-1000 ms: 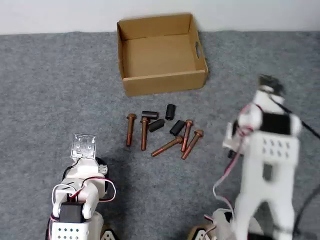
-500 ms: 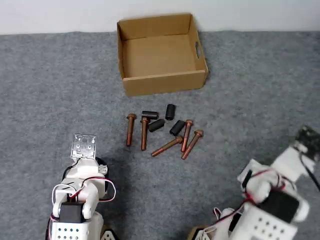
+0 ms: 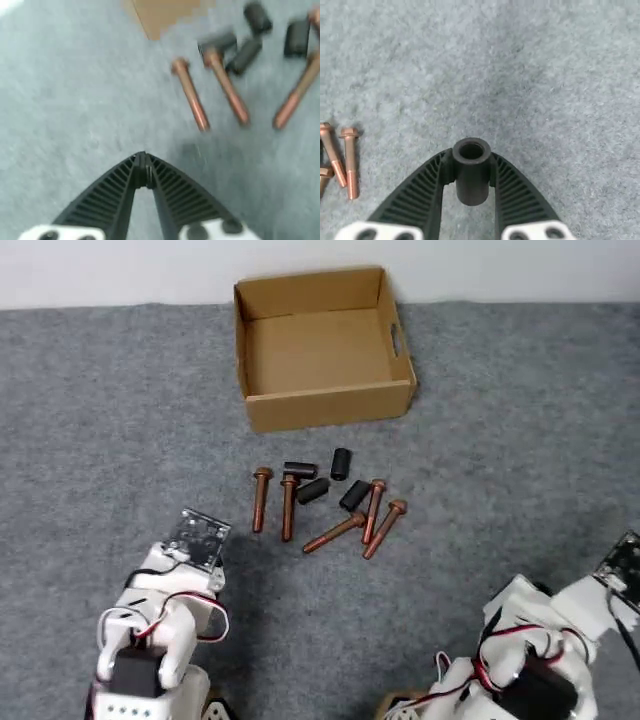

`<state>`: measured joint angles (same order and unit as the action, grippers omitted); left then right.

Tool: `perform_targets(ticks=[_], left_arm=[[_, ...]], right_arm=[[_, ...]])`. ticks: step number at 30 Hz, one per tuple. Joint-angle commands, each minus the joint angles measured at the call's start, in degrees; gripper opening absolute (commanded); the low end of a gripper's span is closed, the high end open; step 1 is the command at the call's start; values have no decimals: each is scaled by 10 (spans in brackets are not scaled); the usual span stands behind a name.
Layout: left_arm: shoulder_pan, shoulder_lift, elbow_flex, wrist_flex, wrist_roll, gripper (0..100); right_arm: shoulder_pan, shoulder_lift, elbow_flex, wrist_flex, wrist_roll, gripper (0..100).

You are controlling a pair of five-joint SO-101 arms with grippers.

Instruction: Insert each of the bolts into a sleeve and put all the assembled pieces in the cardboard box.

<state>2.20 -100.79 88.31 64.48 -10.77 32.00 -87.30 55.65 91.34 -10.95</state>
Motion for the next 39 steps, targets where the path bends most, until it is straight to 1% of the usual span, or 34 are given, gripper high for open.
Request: perform_targets(ticks=[1, 3, 6, 8, 11, 16, 19, 24, 31, 33, 39], left_arm=[[-1, 0, -80, -16, 36, 6], [12, 4, -97, -15, 41, 6], [27, 55, -120, -15, 46, 6], [30, 117, -146, -18, 75, 6], [37, 249, -211, -14, 107, 6], [42, 502, -390, 30, 156, 6], [42, 643, -504, 81, 173, 7], [42, 860, -674, 131, 184, 8], [50, 1097, -893, 215, 185, 8], [52, 1155, -947, 237, 205, 10], [50, 1293, -1091, 295, 220, 125]], right_arm=[[5, 0, 10, -22, -4, 9], [5, 0, 15, -25, -4, 9], [5, 0, 15, -25, -4, 9], [5, 0, 15, -25, -4, 9], [5, 0, 16, -25, -4, 9], [5, 0, 17, -25, -4, 9], [6, 0, 17, -25, -4, 9], [6, 0, 18, -25, -4, 9], [6, 0, 18, -25, -4, 9], [6, 0, 18, -25, -4, 9], [6, 0, 18, -25, -4, 9]])
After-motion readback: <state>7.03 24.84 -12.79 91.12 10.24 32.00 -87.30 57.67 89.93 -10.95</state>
